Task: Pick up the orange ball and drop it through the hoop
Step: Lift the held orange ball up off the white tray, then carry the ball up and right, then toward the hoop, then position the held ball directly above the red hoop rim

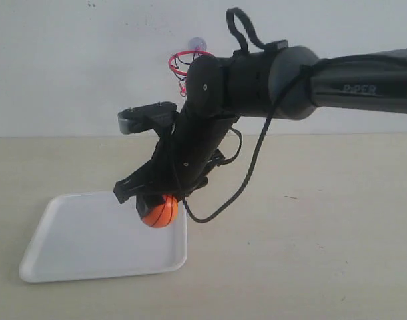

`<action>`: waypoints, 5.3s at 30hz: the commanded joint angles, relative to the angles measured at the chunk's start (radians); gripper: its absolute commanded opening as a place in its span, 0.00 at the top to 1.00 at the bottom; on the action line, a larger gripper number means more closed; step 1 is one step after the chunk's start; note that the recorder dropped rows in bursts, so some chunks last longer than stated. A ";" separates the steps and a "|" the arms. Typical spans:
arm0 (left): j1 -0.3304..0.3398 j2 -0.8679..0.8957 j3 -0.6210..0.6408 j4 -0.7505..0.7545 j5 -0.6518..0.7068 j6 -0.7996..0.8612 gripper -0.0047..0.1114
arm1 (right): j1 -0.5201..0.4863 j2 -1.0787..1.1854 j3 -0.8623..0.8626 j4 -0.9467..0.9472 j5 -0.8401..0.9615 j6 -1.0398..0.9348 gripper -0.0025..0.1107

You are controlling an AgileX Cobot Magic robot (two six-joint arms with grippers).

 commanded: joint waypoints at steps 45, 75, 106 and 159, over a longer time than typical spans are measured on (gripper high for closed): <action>0.002 -0.004 0.004 -0.011 -0.002 0.003 0.92 | -0.002 -0.269 -0.002 -0.665 0.155 0.245 0.98; 0.002 -0.004 0.004 -0.011 -0.002 0.003 0.92 | -0.404 -0.212 0.168 -0.485 -0.722 0.435 0.98; 0.002 -0.004 0.004 -0.011 -0.002 0.003 0.92 | -0.487 0.181 -0.515 0.803 -0.288 -0.756 0.98; 0.002 -0.004 0.004 -0.011 -0.002 0.003 0.92 | -0.399 0.491 -0.886 0.935 -0.402 -0.867 0.98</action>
